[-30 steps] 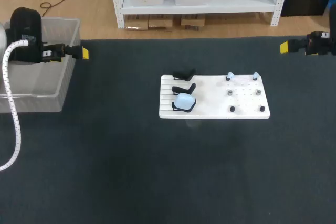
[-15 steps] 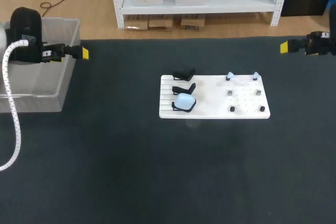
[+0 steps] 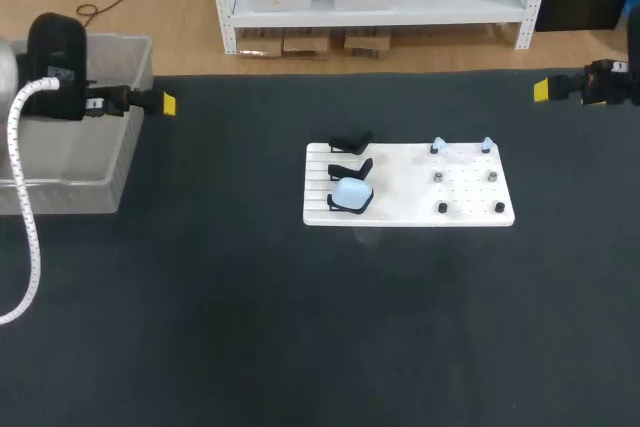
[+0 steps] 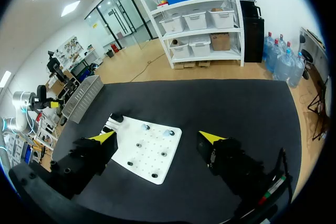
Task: Pick up each earbud case from the left stands, insert the matching earbuds, close the lid, and place the case in the box.
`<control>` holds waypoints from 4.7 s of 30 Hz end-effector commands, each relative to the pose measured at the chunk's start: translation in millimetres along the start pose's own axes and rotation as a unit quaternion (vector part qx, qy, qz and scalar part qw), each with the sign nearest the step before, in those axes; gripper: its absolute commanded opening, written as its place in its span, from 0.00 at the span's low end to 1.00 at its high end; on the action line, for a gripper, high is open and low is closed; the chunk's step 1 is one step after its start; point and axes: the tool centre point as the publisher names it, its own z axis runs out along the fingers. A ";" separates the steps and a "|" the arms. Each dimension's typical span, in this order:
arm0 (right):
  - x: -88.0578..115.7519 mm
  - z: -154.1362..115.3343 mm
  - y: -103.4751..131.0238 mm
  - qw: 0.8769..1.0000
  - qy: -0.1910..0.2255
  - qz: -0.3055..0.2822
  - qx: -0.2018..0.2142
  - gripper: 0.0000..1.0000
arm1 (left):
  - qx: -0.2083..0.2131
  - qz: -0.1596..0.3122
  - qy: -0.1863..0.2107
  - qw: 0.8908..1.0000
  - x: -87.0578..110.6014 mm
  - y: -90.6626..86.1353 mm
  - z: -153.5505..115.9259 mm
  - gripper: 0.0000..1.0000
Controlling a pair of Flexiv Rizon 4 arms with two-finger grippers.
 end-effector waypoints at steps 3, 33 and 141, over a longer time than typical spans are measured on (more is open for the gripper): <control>0.0 -0.1 0.0 1.000 0.000 0.000 0.000 1.00 | 0.067 0.080 -0.006 0.995 -3.5 -11.0 -0.5 1.00; 0.0 -0.1 0.0 1.000 0.000 0.000 0.000 1.00 | 0.272 0.428 0.042 0.861 4.6 -87.2 31.7 1.00; 0.0 -0.1 0.0 1.000 0.000 0.000 0.000 1.00 | 0.391 0.417 -0.012 0.820 94.3 -162.1 194.7 0.46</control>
